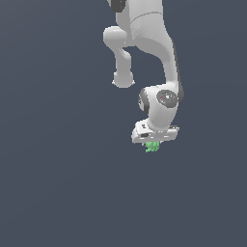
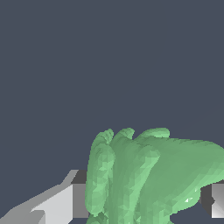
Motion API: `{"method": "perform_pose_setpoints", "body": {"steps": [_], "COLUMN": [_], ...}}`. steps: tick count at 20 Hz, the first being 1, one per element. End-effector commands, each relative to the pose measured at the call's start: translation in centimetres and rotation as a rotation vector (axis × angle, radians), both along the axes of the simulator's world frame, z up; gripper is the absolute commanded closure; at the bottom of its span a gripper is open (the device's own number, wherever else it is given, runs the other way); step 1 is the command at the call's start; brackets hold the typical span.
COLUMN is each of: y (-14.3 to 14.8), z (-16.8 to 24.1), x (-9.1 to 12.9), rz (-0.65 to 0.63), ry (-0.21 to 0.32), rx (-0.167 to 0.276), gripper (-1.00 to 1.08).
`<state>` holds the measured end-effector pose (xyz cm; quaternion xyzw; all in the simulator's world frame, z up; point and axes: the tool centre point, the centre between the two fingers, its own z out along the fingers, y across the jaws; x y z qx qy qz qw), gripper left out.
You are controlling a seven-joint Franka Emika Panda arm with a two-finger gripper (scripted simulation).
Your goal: Pick up the object and move it to a goal position.
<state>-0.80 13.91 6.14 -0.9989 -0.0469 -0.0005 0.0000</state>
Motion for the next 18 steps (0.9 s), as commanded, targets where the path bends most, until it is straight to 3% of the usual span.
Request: {"method": "perform_pose_setpoints", "body": {"steps": [1,18], "y": [0.9,6.1], "z": [0.6,4.1], "x": [1.2,9.0], "rz": [0.0,0.0], "ry": [0.0,0.0], "rx": [0.0,0.0], "gripper": [1.08,1.08]}}
